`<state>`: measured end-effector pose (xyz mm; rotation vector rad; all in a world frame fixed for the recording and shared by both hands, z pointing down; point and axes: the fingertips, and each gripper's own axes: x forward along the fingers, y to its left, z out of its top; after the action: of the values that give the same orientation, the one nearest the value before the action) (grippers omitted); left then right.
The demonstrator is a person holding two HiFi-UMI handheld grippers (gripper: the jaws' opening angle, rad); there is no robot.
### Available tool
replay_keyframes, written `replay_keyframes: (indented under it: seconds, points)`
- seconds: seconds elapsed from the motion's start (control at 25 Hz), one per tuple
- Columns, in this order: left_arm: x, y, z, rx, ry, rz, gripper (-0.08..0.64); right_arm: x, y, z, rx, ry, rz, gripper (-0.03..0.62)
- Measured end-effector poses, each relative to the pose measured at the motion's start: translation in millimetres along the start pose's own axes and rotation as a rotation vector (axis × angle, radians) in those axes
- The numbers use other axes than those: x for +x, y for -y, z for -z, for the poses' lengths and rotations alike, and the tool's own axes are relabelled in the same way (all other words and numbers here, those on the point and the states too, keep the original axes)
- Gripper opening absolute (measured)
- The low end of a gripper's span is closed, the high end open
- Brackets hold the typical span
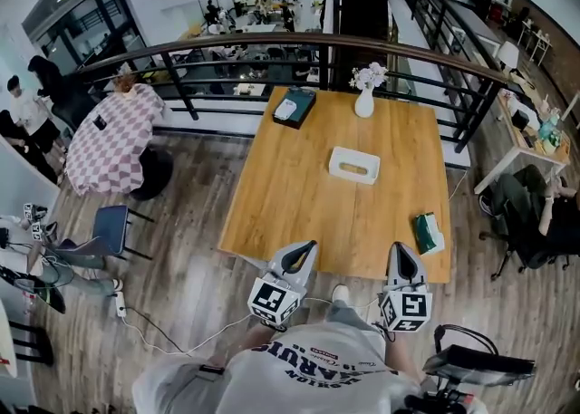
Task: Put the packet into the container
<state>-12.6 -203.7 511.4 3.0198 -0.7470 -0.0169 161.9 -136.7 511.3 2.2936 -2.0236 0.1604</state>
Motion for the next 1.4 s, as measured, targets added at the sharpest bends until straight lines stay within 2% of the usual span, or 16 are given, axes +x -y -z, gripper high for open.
replay_keyframes:
  seconds: [0.44,0.72,1.08,1.4]
  points:
    - [121,-21,-8,0.013,-0.009,-0.063,0.002,84,100,-15,0.012,0.012,-0.022,0.008]
    - [177,-29,-23,0.018,0.000,-0.125,0.002,127,143,-23,0.016,0.017,-0.060,0.008]
    - [207,-34,-31,0.041,-0.003,-0.107,0.002,153,159,-35,0.014,0.028,-0.068,0.008]
    - [199,-43,-40,0.052,0.007,-0.073,0.002,150,139,-50,0.007,0.044,-0.059,0.008]
